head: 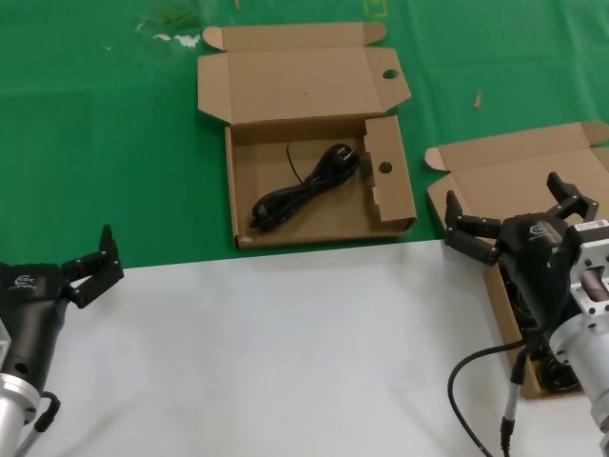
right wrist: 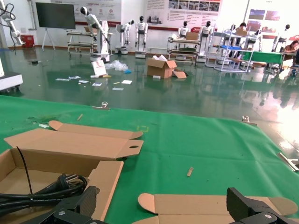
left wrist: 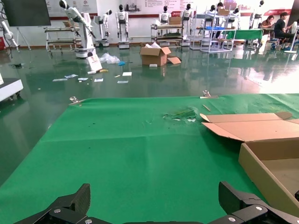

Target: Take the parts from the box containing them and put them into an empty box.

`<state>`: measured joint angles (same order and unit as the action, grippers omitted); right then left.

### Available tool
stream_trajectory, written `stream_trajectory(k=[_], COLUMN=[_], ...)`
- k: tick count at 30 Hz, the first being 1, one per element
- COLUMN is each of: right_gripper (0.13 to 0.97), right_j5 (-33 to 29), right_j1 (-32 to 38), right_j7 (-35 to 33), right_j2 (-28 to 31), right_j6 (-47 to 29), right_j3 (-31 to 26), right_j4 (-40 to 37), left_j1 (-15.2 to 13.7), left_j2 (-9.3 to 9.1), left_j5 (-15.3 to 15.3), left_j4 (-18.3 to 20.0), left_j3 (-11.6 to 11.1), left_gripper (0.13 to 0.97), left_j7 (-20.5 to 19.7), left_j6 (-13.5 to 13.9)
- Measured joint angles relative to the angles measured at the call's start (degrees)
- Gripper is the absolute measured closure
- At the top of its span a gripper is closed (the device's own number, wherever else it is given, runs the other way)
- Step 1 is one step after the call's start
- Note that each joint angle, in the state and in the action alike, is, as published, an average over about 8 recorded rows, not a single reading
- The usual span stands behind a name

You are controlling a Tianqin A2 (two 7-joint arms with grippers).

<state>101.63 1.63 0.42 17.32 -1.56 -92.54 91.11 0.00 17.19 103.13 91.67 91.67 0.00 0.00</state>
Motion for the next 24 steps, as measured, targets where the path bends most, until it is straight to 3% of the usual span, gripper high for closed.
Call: stream_trajectory(k=[24], right_gripper=[0.129], right_j5=[0.0], right_j1=[0.0], right_j7=[0.0], right_j2=[0.0], right_j6=[0.0], right_j3=[0.0], right_j4=[0.0], left_j1=[0.0], left_j2=[0.0], left_j5=[0.0], left_j4=[0.0], left_j3=[0.0], left_gripper=[0.132], left_j7=[0.0], left_j6=[0.0])
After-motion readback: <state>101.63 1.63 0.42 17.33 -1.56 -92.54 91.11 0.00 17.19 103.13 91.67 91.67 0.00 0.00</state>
